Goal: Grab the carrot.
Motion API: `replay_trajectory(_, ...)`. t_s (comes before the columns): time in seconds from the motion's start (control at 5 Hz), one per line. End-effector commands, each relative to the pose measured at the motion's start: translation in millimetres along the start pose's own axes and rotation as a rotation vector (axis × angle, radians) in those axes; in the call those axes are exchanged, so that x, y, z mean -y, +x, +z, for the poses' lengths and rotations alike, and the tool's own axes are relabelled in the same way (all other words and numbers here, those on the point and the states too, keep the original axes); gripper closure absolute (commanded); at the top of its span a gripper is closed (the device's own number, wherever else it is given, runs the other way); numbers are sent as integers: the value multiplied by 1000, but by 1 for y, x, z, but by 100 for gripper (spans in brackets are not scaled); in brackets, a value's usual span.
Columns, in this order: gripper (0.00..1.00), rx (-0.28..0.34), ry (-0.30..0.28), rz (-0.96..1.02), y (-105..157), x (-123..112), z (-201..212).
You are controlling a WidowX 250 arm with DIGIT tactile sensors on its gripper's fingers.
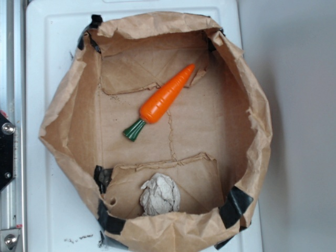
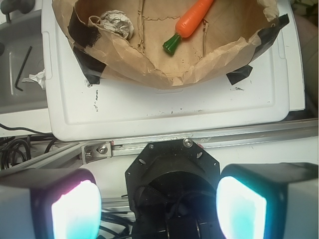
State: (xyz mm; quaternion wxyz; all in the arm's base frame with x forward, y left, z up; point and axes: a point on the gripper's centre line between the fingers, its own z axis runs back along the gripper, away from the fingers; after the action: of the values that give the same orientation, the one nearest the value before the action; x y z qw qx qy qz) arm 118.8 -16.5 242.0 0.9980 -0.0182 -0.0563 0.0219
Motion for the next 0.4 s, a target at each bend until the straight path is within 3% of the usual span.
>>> replay_trajectory(0.0, 0, 0, 0, 0, 0, 0, 0)
replay_trajectory(0.2, 0, 69, 2, 54, 49, 14, -5)
